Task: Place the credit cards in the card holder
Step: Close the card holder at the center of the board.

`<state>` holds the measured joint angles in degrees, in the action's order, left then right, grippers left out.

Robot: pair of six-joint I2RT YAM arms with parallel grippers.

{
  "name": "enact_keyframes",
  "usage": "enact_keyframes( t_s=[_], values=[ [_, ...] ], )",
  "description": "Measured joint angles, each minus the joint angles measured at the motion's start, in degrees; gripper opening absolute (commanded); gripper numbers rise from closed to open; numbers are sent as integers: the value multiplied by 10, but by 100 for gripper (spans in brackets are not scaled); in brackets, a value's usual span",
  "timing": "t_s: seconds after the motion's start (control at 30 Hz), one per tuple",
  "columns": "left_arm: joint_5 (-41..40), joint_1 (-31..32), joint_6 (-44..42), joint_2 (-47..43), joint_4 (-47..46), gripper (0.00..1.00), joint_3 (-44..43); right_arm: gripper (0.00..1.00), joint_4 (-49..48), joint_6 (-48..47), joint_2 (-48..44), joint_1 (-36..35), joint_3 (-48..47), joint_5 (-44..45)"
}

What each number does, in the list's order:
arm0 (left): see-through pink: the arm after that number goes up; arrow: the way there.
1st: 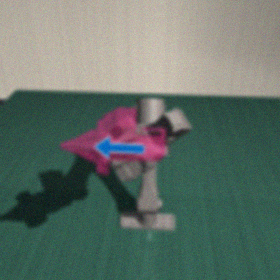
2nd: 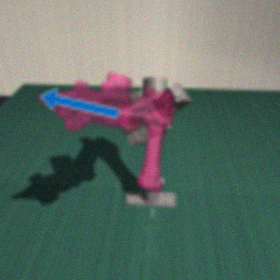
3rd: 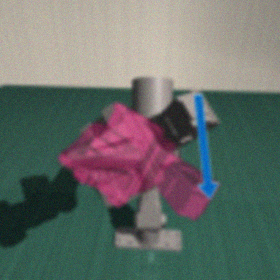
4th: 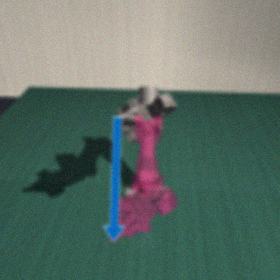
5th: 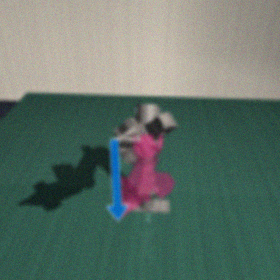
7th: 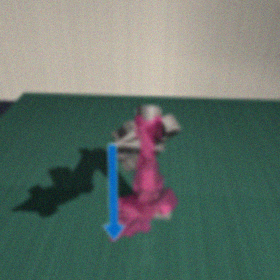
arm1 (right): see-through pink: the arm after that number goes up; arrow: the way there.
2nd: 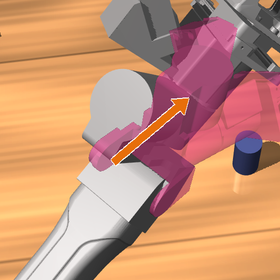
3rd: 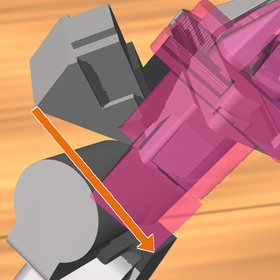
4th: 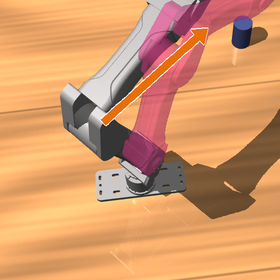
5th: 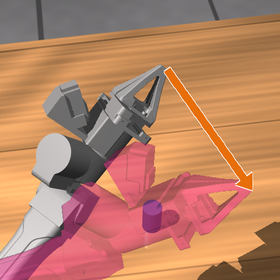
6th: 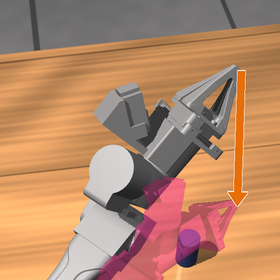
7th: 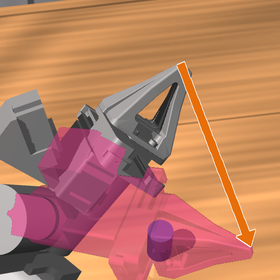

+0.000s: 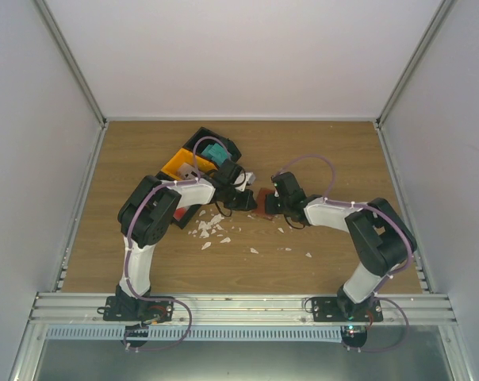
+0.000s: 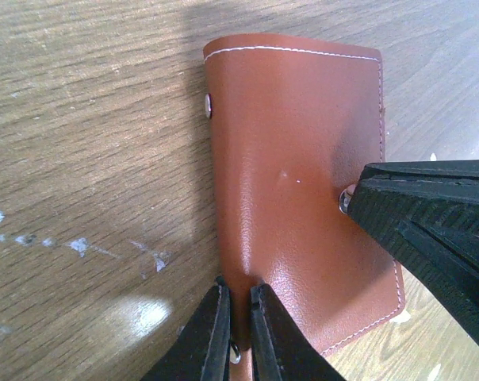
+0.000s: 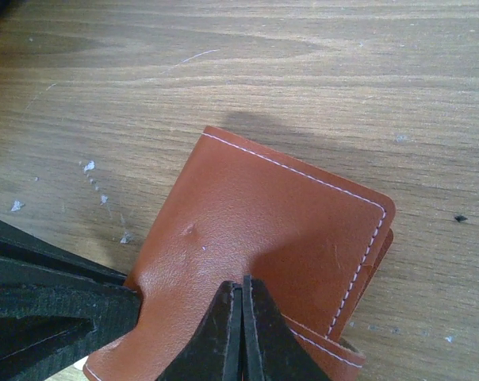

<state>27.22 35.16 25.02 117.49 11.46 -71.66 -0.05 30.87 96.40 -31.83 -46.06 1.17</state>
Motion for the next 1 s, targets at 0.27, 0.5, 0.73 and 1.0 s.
enact_keyframes(
  t_s=[0.27, 0.5, 0.73, 1.0],
  values=[
    [21, -5, 12, -3, -36, 11, 25, 0, -37, 5, -5, 44, 23, -92],
    [59, -4, 29, -5, -57, 11, 43, 1, -97, 5, -5, 102, 62, -225],
    [77, -4, 30, -3, -52, 11, 43, 1, -130, 25, -5, 112, 82, -253],
    [92, -4, 30, 2, -52, 11, 40, 1, -146, 52, -19, 113, 103, -240]
  ],
)
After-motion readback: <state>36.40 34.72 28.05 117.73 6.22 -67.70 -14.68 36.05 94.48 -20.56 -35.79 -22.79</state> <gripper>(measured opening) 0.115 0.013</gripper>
